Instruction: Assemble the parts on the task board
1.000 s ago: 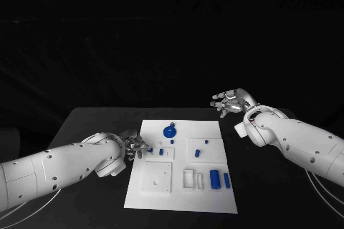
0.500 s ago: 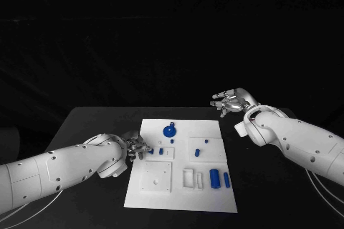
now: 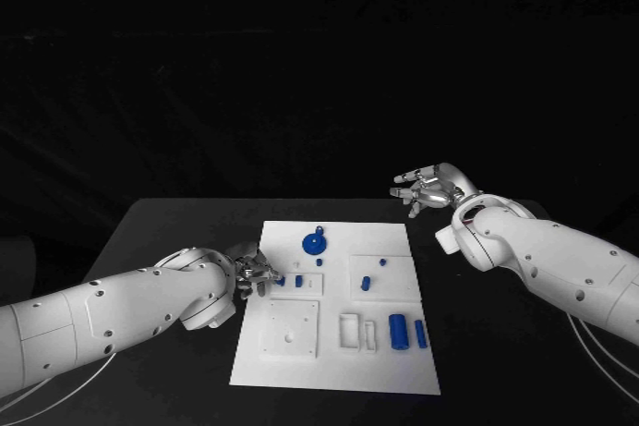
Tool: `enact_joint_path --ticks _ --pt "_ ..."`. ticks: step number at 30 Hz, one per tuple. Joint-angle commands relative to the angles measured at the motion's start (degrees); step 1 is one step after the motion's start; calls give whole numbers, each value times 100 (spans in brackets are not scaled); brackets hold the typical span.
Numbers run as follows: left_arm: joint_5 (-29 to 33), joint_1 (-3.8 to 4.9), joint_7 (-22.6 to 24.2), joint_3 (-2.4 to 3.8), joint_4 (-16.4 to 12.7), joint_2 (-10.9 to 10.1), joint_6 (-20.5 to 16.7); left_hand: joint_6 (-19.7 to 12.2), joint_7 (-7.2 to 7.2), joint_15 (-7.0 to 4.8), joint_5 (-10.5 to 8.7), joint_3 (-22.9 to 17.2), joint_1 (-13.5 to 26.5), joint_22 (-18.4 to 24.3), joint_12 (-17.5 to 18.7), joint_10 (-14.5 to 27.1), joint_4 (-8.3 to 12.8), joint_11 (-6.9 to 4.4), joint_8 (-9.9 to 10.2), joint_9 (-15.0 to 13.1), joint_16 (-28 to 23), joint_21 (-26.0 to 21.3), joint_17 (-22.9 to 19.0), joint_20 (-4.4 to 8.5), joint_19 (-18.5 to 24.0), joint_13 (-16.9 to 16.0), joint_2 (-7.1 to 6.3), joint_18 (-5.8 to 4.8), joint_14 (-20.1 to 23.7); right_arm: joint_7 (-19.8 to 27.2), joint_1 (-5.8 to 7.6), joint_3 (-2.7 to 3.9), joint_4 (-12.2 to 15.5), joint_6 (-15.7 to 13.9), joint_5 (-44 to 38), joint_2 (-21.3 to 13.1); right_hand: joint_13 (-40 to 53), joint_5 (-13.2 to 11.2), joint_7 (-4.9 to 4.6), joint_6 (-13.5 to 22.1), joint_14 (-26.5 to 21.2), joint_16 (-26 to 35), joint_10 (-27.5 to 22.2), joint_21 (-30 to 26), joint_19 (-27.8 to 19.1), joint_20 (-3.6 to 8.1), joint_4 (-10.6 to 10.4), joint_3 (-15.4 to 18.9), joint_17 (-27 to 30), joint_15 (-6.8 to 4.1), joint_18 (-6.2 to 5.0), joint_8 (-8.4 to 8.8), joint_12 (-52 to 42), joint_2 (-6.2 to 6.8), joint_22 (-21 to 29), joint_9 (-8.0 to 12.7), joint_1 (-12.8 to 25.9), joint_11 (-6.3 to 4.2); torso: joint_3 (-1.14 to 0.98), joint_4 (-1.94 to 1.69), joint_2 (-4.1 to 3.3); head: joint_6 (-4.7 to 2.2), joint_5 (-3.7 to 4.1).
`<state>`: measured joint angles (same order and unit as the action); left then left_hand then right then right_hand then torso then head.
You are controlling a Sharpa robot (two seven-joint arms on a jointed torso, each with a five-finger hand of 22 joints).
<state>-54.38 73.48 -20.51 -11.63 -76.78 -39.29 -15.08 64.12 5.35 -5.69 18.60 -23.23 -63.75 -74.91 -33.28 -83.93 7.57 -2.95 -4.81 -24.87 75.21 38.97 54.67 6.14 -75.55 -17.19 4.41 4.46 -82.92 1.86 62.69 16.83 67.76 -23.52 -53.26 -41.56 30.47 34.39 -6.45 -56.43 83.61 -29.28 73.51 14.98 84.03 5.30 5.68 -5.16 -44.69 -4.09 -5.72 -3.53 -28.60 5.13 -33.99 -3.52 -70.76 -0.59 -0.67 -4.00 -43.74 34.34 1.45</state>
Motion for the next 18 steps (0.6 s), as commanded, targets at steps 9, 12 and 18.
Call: enact_joint_path --ticks 9,12,18 --pt "-76 -25 -56 -12 -7 -9 216 413 -383 -23 23 -260 -56 -185 -39 -275 231 -37 -35 -3 36 25 -15 -36 -8 47 -14 87 -5 32 -3 3 2 82 0 0 -9 28 0 19 -8 18 -27 28 202 -30 -35 -4 1 13 22 8 -11 18 6 4 -43 7 -3 1 1 9 16" --pt "-78 -25 -59 -12 -9 -10 225 413 -383 -23 23 -260 -56 -185 -39 -275 231 -37 -35 -3 36 25 -15 -36 -8 47 -14 87 -5 31 -4 3 2 83 0 1 -9 28 0 19 -8 18 -27 28 202 -30 -35 -4 1 13 22 8 -11 18 6 4 -43 7 -2 -1 0 11 12" --pt "-79 -25 -61 -12 -10 -14 236 417 -383 -22 24 -257 -55 -186 -42 -276 236 -37 -33 1 37 29 -17 -38 -8 61 -16 88 -5 30 -4 3 0 84 0 1 -13 29 0 19 -12 24 -28 33 200 -31 -17 -9 3 14 22 7 -8 13 25 4 -38 8 -5 -1 1 12 11"
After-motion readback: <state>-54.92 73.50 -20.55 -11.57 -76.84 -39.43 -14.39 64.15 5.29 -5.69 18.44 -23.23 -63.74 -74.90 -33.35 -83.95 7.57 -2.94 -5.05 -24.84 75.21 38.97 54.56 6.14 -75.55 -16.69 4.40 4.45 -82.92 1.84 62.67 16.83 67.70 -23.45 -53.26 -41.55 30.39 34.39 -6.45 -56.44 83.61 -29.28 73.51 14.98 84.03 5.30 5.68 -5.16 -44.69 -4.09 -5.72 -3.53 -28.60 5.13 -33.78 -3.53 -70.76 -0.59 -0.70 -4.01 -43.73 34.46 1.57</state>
